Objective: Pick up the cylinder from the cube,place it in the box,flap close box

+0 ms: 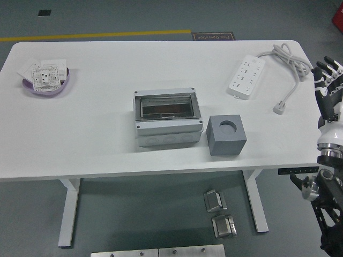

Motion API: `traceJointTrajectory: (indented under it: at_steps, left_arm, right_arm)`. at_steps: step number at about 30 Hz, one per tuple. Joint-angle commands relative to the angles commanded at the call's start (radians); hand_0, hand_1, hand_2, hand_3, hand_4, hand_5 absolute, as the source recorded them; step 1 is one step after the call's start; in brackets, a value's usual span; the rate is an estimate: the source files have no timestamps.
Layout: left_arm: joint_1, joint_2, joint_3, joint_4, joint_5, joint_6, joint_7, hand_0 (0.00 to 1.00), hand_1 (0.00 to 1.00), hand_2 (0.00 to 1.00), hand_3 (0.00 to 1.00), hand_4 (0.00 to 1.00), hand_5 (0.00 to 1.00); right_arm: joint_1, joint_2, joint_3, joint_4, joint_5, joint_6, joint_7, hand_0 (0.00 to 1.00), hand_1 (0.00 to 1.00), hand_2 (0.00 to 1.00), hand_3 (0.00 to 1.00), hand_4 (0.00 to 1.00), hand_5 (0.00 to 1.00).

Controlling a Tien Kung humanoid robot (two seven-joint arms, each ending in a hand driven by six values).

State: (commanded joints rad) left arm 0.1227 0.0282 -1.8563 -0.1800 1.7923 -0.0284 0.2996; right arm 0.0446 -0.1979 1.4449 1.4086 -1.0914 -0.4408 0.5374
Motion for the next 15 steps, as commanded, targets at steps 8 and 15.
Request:
traceJointTrajectory:
  at_steps: [8,15]
  left_arm:
    - [-0.002,0.001,0.005,0.000,-0.004,0.000,0.000,0.672,0.673,0.564,0.669,0.440,0.009]
    - [-0.002,0.005,0.009,0.000,-0.005,0.000,0.000,0.671,0.672,0.564,0.669,0.439,0.005]
  right_arm:
    - [0.001,0.000,0.002,0.000,-0.003,-0.001,-0.001,0.743,0.658,0.711,0.749,0.870,0.575]
    - [0.002,-0.001,0.004,0.001,-0.006,-0.002,-0.003,0.743,0.658,0.711,0.749,0.869,0.575]
